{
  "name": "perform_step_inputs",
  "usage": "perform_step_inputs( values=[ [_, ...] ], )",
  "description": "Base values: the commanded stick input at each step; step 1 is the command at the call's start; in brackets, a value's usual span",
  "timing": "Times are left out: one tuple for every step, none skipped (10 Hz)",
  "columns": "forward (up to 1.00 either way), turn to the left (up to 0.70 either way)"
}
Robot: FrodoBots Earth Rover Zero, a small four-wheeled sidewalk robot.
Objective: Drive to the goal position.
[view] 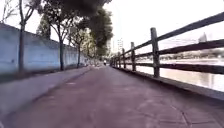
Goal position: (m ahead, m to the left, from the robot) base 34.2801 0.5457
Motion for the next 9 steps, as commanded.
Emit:
perform_step_inputs(
  values=[
    [0.95,0.01],
    [0.95,0.01],
    [0.95,0.01],
    [0.58,0.01],
    [0.0,0.0],
    [0.0,0.0],
    [0.0,0.0],
    [0.0,0.0],
    [0.0,0.0]
  ],
)
